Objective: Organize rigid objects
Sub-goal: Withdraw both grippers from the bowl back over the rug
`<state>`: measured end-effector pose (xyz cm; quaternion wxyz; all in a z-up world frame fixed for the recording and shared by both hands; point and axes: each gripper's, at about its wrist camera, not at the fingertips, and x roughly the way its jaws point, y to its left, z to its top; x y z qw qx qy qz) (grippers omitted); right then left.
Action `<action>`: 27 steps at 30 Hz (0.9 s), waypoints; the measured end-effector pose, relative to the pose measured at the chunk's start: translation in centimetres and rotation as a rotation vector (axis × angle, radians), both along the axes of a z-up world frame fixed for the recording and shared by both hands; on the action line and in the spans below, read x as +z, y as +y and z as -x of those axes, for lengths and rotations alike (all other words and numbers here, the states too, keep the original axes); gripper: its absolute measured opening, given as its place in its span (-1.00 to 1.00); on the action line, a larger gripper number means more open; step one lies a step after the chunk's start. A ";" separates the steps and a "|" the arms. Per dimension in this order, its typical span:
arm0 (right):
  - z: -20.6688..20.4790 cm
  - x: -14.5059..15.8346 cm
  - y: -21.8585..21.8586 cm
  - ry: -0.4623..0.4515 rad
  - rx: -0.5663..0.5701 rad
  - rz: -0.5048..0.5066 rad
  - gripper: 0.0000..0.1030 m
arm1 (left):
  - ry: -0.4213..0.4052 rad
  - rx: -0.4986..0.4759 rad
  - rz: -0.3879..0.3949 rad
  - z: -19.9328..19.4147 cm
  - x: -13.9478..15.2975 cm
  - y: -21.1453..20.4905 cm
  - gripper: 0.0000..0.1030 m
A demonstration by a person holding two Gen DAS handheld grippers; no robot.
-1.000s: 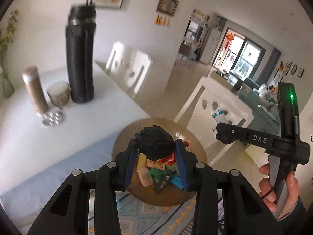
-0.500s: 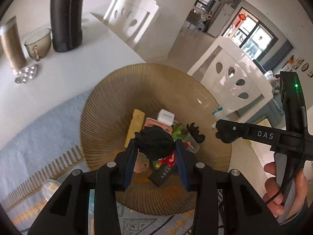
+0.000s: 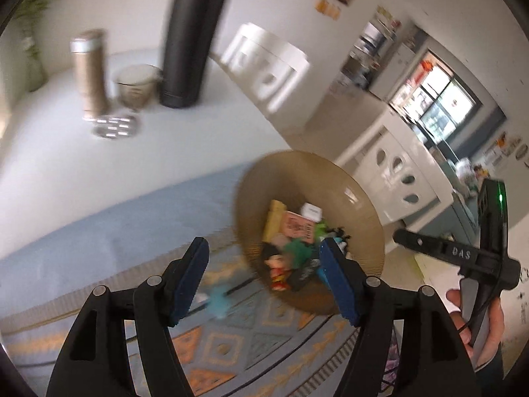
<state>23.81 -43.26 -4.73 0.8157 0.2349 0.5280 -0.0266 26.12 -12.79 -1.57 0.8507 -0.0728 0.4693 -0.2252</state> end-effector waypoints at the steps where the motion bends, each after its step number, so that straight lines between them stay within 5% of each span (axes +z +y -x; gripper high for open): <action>1: 0.5 0.3 0.7 -0.006 0.009 -0.010 0.08 | -0.009 0.018 -0.001 0.5 0.5 1.1 0.32; 14: 5.5 1.1 12.8 -0.001 0.162 -0.081 0.25 | -0.073 0.123 -0.018 7.7 3.4 9.4 0.32; 23: 10.9 -5.6 24.0 0.218 0.369 -0.106 0.25 | 0.094 0.150 -0.099 13.1 -3.7 12.4 0.33; 27: 11.5 -7.2 25.2 0.266 0.410 -0.095 0.25 | 0.147 0.186 -0.101 13.7 -5.6 13.8 0.33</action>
